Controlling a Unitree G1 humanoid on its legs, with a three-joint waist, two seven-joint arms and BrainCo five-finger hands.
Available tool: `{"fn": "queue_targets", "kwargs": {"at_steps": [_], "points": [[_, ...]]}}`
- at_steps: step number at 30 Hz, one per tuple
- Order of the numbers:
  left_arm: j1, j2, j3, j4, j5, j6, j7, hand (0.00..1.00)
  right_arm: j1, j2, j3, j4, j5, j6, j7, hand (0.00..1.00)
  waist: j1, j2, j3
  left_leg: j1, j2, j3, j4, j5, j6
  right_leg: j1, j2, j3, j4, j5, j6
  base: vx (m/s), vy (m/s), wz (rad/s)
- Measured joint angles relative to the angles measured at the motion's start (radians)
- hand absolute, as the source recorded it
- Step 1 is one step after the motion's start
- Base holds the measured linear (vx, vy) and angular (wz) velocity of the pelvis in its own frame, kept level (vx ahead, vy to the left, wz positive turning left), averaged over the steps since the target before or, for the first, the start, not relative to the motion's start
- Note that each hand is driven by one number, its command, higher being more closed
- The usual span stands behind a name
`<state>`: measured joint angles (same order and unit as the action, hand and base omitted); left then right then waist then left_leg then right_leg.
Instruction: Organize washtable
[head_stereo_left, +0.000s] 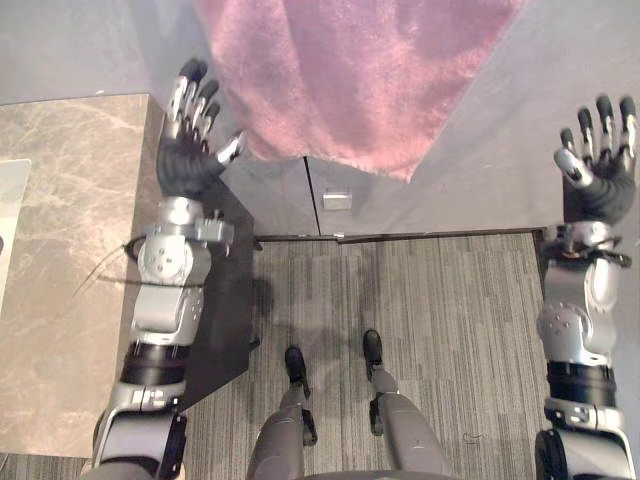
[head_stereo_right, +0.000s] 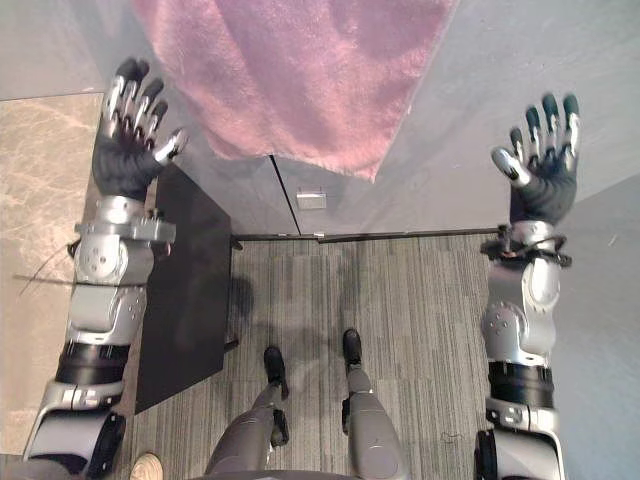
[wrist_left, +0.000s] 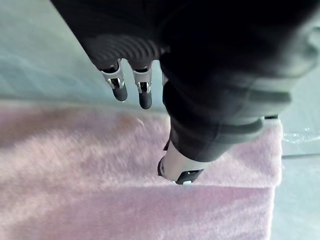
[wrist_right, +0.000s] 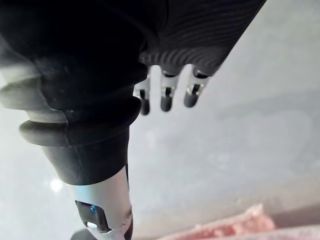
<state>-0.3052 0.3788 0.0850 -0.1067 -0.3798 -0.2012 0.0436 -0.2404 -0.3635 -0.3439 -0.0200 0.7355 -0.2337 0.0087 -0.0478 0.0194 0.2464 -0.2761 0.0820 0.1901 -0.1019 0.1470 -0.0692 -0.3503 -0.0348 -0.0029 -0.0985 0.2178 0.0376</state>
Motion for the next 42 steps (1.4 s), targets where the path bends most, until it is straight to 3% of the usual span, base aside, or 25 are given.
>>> {"fn": "queue_targets", "kwargs": {"at_steps": [10, 13, 18, 21, 29, 33, 36, 38, 40, 42], "points": [[0.359, -0.155, 0.119, -0.074, -0.002, 0.008, -0.088, 0.00, 0.295, 0.180, -0.152, -0.076, 0.000, 0.006, 0.026, 0.00, -0.001, 0.011, -0.026, 0.054, 0.000, -0.021, 0.000, -0.014, 0.000, 0.069, -0.002, -0.027, -0.001, -0.030, -0.001, 0.00, 0.012, 0.08], [0.401, -0.227, 0.127, -0.073, -0.002, 0.012, -0.086, 0.00, 0.367, 0.269, -0.177, -0.077, 0.000, 0.011, 0.036, 0.00, -0.005, 0.010, -0.064, 0.075, 0.002, -0.022, -0.001, -0.022, -0.001, 0.092, -0.002, -0.030, -0.001, -0.038, 0.006, 0.02, -0.001, 0.00], [0.488, -0.353, 0.117, -0.033, -0.005, 0.023, -0.084, 0.00, 0.488, 0.447, -0.214, -0.076, 0.001, 0.016, 0.015, 0.00, -0.038, 0.011, -0.112, 0.134, 0.005, -0.022, -0.001, -0.041, -0.001, 0.150, -0.002, -0.028, -0.001, -0.057, 0.014, 0.05, 0.005, -0.01], [0.535, -0.377, 0.093, 0.013, -0.001, 0.032, -0.085, 0.00, 0.551, 0.450, -0.216, -0.073, 0.002, 0.021, 0.011, 0.00, -0.050, 0.013, -0.139, 0.153, 0.005, -0.015, -0.001, -0.049, 0.001, 0.167, -0.005, -0.021, 0.000, -0.062, 0.018, 0.05, 0.011, -0.04], [0.591, -0.414, 0.012, 0.080, -0.001, 0.045, -0.086, 0.00, 0.619, 0.456, -0.195, -0.069, 0.007, 0.022, -0.007, 0.00, -0.050, 0.009, -0.183, 0.196, 0.006, -0.004, -0.001, -0.056, 0.000, 0.209, -0.005, -0.021, 0.000, -0.068, 0.020, 0.00, 0.001, -0.01], [0.640, -0.435, -0.036, 0.141, -0.001, 0.045, -0.085, 0.00, 0.686, 0.476, -0.106, -0.014, 0.010, 0.021, -0.015, 0.00, -0.046, 0.008, -0.196, 0.213, 0.009, 0.008, -0.001, -0.061, 0.003, 0.222, -0.003, -0.017, 0.000, -0.068, 0.021, 0.00, 0.008, -0.05], [0.660, -0.443, -0.052, 0.213, 0.004, 0.046, -0.085, 0.00, 0.714, 0.484, -0.041, 0.058, 0.001, 0.024, -0.026, 0.00, -0.043, 0.005, -0.203, 0.216, 0.018, 0.032, -0.001, -0.066, 0.004, 0.223, 0.000, -0.017, 0.000, -0.080, 0.038, -0.02, 0.003, -0.20], [0.661, -0.452, -0.056, 0.308, 0.018, 0.048, -0.085, 0.00, 0.723, 0.485, -0.016, 0.128, -0.018, 0.026, -0.032, 0.00, -0.021, 0.013, -0.212, 0.218, 0.039, 0.059, -0.001, -0.070, 0.006, 0.220, 0.017, -0.019, 0.002, -0.108, 0.076, -0.02, -0.020, -0.31], [0.657, -0.452, -0.048, 0.373, 0.017, 0.050, -0.083, 0.00, 0.729, 0.485, -0.002, 0.186, -0.047, 0.025, -0.034, 0.00, -0.021, 0.001, -0.218, 0.223, 0.042, 0.060, -0.001, -0.070, 0.005, 0.207, 0.015, -0.018, 0.033, -0.107, 0.055, 0.01, -0.020, -0.02], [0.641, -0.445, -0.033, 0.525, 0.016, 0.058, -0.075, 0.00, 0.726, 0.484, 0.005, 0.352, -0.111, 0.026, -0.054, 0.00, -0.015, -0.012, -0.234, 0.240, 0.046, 0.067, -0.001, -0.070, 0.004, 0.220, 0.025, -0.026, 0.041, -0.112, 0.038, 0.05, -0.022, 0.07]]}}
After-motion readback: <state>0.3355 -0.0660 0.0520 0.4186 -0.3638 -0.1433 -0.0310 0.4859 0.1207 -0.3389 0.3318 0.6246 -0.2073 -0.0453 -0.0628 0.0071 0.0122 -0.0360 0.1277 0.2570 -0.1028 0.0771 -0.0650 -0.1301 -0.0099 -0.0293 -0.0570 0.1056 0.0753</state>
